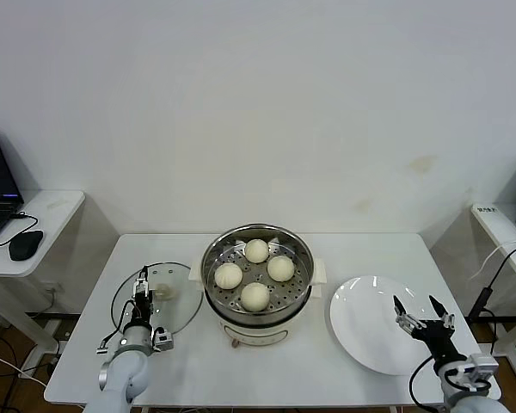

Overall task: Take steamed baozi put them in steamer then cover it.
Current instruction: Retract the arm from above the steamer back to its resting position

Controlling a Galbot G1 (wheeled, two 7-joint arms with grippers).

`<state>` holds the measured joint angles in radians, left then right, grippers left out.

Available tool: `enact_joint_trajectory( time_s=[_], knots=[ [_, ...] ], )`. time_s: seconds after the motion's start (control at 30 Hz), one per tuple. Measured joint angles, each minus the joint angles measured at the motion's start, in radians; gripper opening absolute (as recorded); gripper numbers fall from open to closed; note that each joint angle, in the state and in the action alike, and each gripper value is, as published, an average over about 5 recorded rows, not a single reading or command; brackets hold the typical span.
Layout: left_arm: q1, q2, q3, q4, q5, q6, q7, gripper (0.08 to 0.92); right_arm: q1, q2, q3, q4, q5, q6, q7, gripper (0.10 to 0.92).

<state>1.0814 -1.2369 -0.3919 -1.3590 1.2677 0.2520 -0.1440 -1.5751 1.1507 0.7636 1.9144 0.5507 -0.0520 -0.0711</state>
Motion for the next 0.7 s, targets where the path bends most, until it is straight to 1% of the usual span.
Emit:
enact_joint_trajectory(
  time_s=[0.4, 0.5, 0.7],
  knots=[
    [-0.068, -0.03, 0.001, 0.09, -0.049, -0.02, -0.083, 0.814, -0.01, 0.004, 0.0, -0.007, -0.004, 0.002, -0.007, 0.823],
    [-0.071, -0.03, -0.003, 0.111, -0.058, -0.03, -0.103, 0.758, -0.014, 0.005, -0.004, -0.009, -0.007, 0.003, -0.01, 0.823],
    [-0.062, -0.025, -0.013, 0.136, -0.071, -0.056, -0.13, 0.585, -0.025, 0.005, -0.008, -0.017, -0.012, 0.01, -0.014, 0.823]
  ],
)
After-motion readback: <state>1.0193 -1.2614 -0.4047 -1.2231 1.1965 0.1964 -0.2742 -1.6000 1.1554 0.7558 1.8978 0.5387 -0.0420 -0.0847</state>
